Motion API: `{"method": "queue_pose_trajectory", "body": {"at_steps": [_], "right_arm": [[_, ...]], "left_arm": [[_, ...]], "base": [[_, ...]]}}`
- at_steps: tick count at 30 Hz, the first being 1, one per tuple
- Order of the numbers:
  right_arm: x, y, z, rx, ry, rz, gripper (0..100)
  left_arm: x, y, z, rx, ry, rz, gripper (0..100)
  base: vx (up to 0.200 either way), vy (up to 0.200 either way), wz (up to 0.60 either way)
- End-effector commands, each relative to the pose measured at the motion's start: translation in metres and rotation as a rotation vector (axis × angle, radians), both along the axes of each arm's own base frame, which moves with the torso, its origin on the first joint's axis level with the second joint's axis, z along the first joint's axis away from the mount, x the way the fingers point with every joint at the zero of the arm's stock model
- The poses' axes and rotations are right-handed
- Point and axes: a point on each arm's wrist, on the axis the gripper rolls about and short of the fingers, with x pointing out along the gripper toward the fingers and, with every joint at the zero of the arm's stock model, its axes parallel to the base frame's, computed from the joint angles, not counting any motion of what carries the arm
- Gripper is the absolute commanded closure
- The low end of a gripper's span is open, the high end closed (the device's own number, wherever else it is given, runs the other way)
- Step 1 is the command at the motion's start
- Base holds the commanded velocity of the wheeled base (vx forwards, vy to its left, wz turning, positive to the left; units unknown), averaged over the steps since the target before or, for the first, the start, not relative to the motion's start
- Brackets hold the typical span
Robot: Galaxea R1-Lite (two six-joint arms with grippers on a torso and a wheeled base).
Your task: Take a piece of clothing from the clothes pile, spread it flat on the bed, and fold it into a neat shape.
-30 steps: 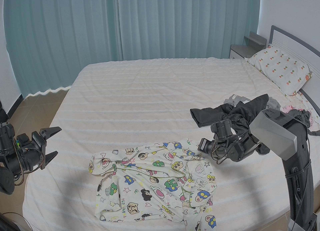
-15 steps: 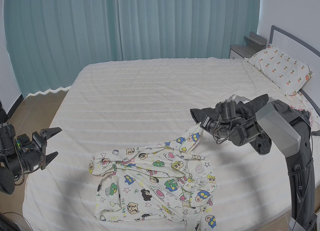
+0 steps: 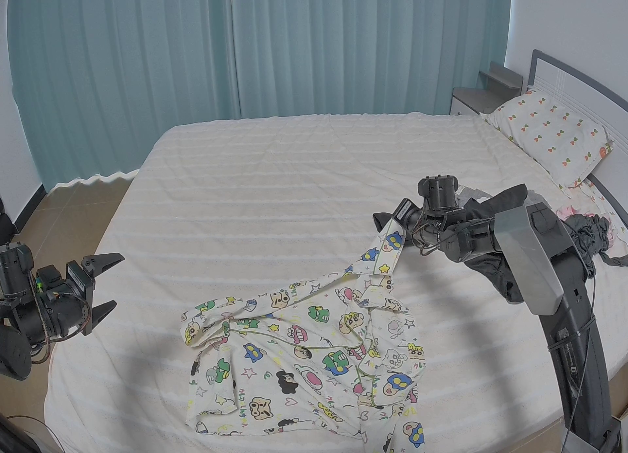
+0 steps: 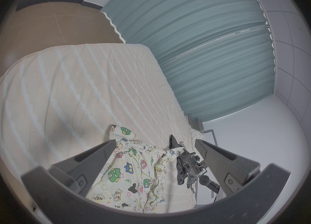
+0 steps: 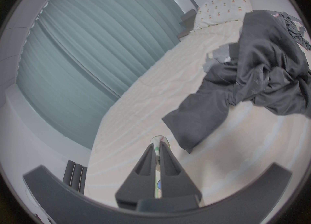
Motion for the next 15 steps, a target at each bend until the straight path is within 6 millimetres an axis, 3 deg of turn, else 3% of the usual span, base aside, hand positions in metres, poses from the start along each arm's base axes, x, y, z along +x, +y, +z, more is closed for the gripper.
{"method": "queue_pose_trajectory", "body": {"at_steps": [1,9,10,15], "right_arm": [[0.002,0.005,-0.021,-0.009,0.026,0.007,100],[0.002,0.003,-0.015,-0.010,0.023,0.008,100],[0.002,0.003,-0.012,-0.007,0.013,0.008,0],[-0.006,0.003,0.003,-0.007,0.019,0.023,0]], "left_arm": [[0.002,0.001,-0.005,-0.006,0.023,0.000,0],[0.003,0.001,-0.005,-0.005,0.016,0.002,0],[0.004,0.001,-0.005,-0.005,0.016,0.000,0],[0.003,0.000,-0.005,-0.005,0.017,-0.001,0]], "base": [[0.000,0.000,0.00],[0.000,0.000,0.00],[0.000,0.000,0.00],[0.000,0.000,0.00]]}}
